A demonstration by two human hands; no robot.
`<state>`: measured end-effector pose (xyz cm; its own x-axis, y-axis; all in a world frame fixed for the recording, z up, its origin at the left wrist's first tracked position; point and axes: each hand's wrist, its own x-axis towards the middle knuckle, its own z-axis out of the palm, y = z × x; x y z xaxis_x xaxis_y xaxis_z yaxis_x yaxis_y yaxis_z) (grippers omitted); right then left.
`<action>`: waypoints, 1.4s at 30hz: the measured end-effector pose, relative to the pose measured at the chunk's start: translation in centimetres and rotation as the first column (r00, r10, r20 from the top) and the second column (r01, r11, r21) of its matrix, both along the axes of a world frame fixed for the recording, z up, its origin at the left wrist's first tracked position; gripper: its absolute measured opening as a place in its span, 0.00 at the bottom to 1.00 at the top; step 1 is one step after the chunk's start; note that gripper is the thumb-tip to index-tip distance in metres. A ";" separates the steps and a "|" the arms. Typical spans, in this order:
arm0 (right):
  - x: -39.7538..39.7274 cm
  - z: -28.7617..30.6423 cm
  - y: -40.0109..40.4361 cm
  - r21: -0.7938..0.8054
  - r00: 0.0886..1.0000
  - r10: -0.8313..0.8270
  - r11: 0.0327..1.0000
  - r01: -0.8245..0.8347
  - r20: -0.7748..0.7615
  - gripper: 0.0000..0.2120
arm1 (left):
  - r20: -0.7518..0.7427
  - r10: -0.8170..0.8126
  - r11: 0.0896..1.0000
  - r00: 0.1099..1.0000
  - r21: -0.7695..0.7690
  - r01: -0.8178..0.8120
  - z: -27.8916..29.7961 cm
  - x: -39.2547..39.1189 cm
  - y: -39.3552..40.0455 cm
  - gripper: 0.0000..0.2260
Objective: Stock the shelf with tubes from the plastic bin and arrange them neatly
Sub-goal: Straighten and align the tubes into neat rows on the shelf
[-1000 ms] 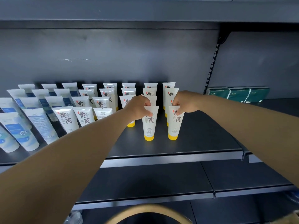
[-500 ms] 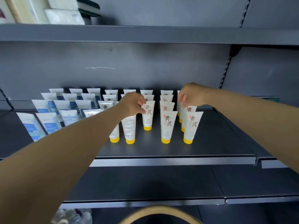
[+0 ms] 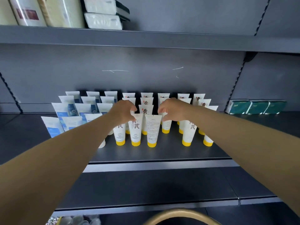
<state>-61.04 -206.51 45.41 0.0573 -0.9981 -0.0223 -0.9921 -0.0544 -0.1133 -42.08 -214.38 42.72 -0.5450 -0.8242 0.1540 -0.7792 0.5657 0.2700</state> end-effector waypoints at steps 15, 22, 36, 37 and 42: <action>1.9 -2.2 -3.7 0.058 0.998 -0.021 0.998 0.024 -0.057 0.13 | 0.056 -0.087 0.994 0.995 0.075 0.083 -1.2 -1.7 -2.8 0.19; 2.2 -2.6 -3.7 0.053 0.998 -0.036 0.998 0.038 -0.046 0.16 | 0.060 -0.098 0.992 0.993 0.089 0.093 -1.3 -1.6 -3.2 0.19; 1.4 -2.2 -2.8 0.087 0.992 -0.090 0.993 0.082 0.094 0.11 | 0.103 -0.120 0.989 0.987 0.102 0.109 -1.1 -1.8 -3.7 0.20; 1.4 -2.1 -2.9 0.097 0.991 -0.091 0.992 0.082 0.101 0.10 | 0.105 -0.120 0.989 0.987 0.103 0.110 -1.1 -1.8 -3.8 0.20; 1.3 -1.3 -2.8 0.165 0.991 -0.083 0.984 0.066 0.100 0.12 | 0.096 -0.120 0.988 0.988 0.107 0.109 -1.2 -1.8 -3.8 0.20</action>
<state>-59.72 -209.35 44.11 -0.0067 -0.9835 -0.1806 -0.9745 0.0469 -0.2193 -43.87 -218.14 41.50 -0.6452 -0.7639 0.0122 -0.7371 0.6266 0.2530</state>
